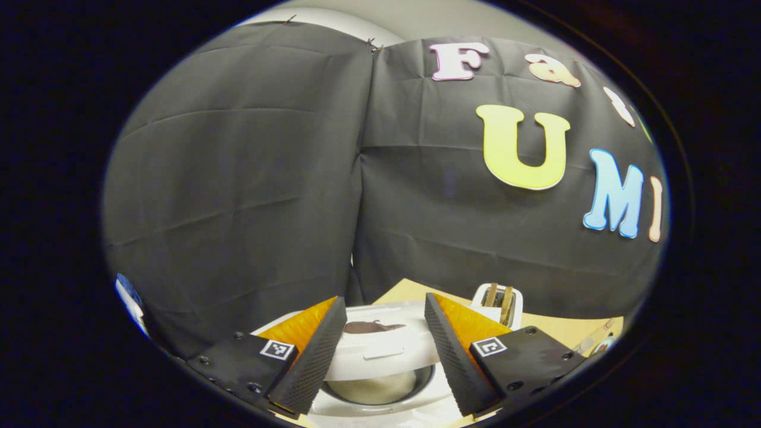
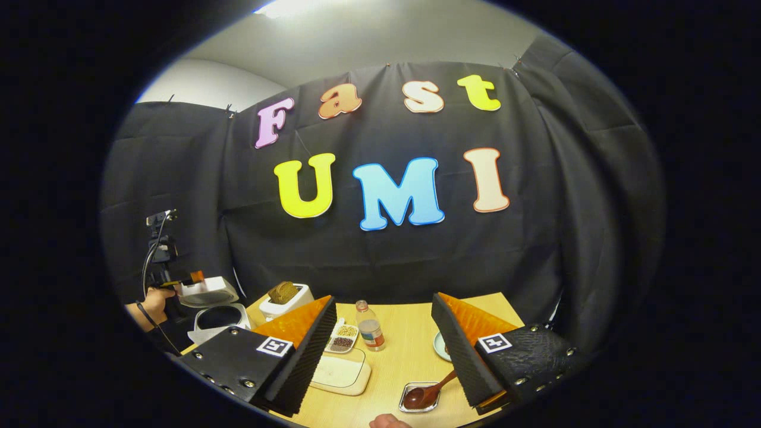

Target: Close the left gripper, press the button to open the rice cooker; take a wooden spoon from the chopstick holder with the right hand, scoop a spoonful of rice and pour it into the rice cooker, then put the wooden spoon back into the chopstick holder.

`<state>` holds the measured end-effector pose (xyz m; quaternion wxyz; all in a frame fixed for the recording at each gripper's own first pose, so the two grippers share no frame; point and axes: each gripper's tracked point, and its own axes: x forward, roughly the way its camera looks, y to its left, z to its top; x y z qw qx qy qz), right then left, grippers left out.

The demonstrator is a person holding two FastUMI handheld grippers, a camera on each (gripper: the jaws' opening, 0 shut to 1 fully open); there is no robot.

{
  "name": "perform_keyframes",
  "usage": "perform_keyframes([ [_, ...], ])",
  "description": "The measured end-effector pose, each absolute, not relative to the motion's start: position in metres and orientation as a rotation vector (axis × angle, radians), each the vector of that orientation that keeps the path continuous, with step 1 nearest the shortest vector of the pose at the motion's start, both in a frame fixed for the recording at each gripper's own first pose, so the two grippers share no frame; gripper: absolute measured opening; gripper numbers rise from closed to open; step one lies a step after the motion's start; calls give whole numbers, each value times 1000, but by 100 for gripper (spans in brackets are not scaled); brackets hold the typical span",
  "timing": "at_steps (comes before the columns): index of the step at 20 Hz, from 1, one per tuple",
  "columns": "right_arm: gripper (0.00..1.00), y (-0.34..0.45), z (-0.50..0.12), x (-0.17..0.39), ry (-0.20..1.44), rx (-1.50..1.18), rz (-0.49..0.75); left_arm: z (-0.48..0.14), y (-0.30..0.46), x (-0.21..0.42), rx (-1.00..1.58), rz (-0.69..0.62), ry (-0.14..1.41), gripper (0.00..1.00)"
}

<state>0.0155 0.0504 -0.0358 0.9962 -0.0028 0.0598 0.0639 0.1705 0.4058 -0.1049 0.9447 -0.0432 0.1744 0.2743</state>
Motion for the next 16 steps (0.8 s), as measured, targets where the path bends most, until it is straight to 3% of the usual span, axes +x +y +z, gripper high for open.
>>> perform_keyframes([
  [5,97,61,-6,5,11,-11,158,-134,389,155,-99,541,377,93],
  [6,92,59,-7,4,9,-3,152,-139,387,153,-104,535,385,93],
  [7,97,56,-8,4,14,3,143,-144,386,151,-110,530,392,93],
  [15,98,40,-17,3,45,11,77,-169,386,150,-91,519,420,93],
  [16,98,38,-18,3,46,13,70,-171,386,149,-92,520,423,89],
])
